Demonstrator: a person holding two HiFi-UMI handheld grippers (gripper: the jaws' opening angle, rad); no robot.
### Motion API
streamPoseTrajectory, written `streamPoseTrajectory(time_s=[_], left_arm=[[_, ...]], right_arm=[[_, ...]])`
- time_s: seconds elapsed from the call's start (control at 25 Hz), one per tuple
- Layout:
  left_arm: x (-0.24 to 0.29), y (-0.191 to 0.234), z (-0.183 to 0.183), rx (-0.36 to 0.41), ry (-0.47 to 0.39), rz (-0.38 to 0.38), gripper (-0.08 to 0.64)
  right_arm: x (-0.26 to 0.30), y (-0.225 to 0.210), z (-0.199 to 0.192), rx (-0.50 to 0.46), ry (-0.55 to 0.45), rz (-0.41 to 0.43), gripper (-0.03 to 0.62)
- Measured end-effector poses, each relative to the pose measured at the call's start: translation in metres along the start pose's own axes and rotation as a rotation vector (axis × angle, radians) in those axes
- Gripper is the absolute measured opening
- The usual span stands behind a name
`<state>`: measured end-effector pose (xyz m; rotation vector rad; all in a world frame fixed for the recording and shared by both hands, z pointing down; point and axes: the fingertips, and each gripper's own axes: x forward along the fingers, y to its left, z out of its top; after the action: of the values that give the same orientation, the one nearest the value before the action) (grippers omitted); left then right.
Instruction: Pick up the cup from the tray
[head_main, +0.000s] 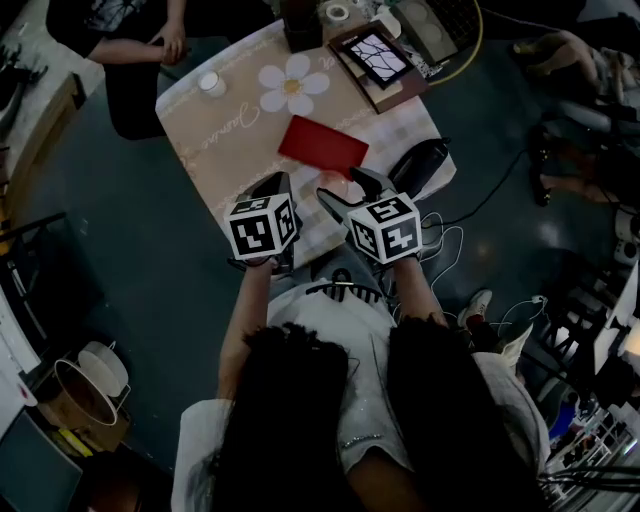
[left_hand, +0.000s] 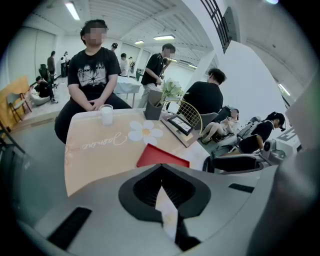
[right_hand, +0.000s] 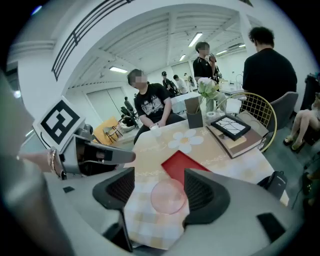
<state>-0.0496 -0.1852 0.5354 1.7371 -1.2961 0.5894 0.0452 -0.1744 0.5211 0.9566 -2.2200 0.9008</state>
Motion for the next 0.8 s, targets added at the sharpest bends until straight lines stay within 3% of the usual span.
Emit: streamPoseTrajectory(time_s=[0.08,0.16,0.28,0.8], left_arm=[[-0.004,-0.003,-0.001,0.009,-0.007,-0.009,0.003],[-0.007,-0.007,-0.005,0.022,-0.015,-0.019,0.003],[-0.011,-0.011,-0.012,0.042,-0.022,-0.033,0.004],[-0.036,-0.022,-0.046,0.099,-0.024,-0.073,0.003]], right_arm=[[-0.01,0.002,0.001,0.006,-0.04,-0.015,0.254],[-0.019,0.004,0.001,-0.022,-0.08,-0.053,0.115],[-0.026,0.01,-0.004,-0.052,-0.118,-0.116,0.02],[-0.037,0.026,-0.03,-0.023,-0.119,-0.244,0.008]])
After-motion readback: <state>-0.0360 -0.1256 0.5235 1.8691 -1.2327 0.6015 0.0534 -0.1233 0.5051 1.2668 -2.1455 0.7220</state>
